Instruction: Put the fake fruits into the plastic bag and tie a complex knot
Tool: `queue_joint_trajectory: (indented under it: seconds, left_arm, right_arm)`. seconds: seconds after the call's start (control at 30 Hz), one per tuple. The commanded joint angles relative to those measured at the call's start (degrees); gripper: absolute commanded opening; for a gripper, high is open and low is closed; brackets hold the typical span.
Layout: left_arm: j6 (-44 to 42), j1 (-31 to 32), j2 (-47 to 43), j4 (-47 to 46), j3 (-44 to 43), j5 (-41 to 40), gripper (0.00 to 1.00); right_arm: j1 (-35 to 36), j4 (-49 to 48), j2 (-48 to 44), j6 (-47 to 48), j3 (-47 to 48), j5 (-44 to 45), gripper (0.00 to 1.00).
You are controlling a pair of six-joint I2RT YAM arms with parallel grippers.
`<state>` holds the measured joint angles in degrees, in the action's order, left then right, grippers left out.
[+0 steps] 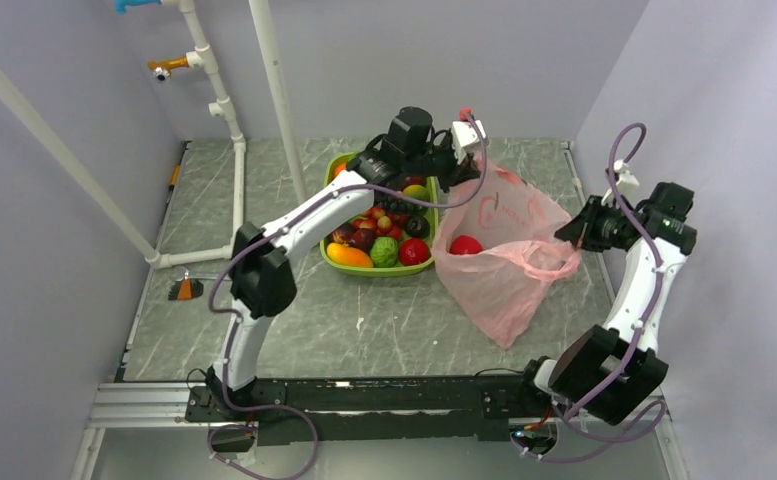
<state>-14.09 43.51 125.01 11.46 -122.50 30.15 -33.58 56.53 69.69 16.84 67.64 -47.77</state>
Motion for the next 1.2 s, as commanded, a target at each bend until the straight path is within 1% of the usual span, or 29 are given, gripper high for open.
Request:
queue_joint_trajectory:
  seconds: [0.0,0.1,0.27,0.3,0.4,0.47,0.53,0.63,0.73,0.83,0.9,0.97,1.0,1.03,1.07,1.1,1.17]
  left_arm:
    - [8.84,5.79,-16.12,-3.42,2.37,13.04,0.00]
    - [14.75,7.86,-21.89,-1.51,5.53,18.45,0.00]
    - [28.49,8.74,-31.31,-4.14,17.33,27.51,0.00]
    - [28.52,8.72,-33.36,-3.79,19.63,28.07,0.00]
    - [23.00,7.35,-39.03,3.04,24.79,26.35,0.00]
    - [21.79,3.93,-42.42,6.37,28.29,25.27,0.00]
    - [22.09,-1.67,-46.05,8.15,31.94,26.22,0.00]
    - [17.89,-9.38,-51.72,12.92,37.49,25.46,0.00]
    - [14.86,-14.85,-57.79,15.94,43.00,24.56,0.00]
    - [15.12,-19.80,-62.49,17.48,46.42,24.39,0.00]
    - [17.70,-22.51,-64.60,17.51,47.18,26.34,0.00]
    - [21.16,-23.93,-66.48,15.97,47.62,28.30,0.00]
    - [22.86,-24.11,-67.39,15.09,48.00,28.58,0.00]
    - [24.47,-24.21,-68.64,13.87,48.37,28.30,0.00]
    - [26.00,-24.35,-69.54,12.99,48.94,27.24,0.00]
    - [27.41,-24.54,-70.23,12.41,49.39,25.20,0.00]
    - [29.13,-25.09,-70.81,12.22,49.96,20.62,0.00]
  right_arm:
    - [-1.91,-0.68,4.72,3.50,9.08,4.88,0.00]
    - [-1.79,1.30,8.51,5.36,13.70,5.36,0.00]
    - [1.12,6.07,13.09,9.25,17.95,3.98,0.00]
    - [2.39,7.35,13.52,9.73,18.00,3.36,0.00]
    - [7.83,8.15,12.97,9.94,15.69,2.01,0.00]
    - [12.27,6.80,11.74,8.66,13.24,1.16,0.00]
    - [17.23,4.20,10.31,6.08,11.13,0.94,0.00]
    - [27.20,-1.86,9.09,-0.08,9.17,1.85,0.00]
    - [37.46,-7.11,10.64,-4.49,10.03,3.32,0.00]
    - [45.61,-9.47,13.50,-5.96,12.97,4.62,0.00]
    - [49.32,-9.54,15.35,-5.32,15.42,3.79,0.00]
    - [51.80,-9.26,17.20,-4.35,18.15,2.36,0.00]
    - [52.82,-9.47,18.22,-4.26,19.42,2.50,0.05]
    - [53.10,-9.85,18.82,-4.21,21.19,2.97,0.17]
    - [52.95,-9.74,19.43,-4.22,22.90,3.81,0.31]
    - [52.11,-9.10,19.86,-3.97,24.68,5.01,0.48]
    - [48.23,-6.71,19.81,-3.36,27.63,5.51,0.77]
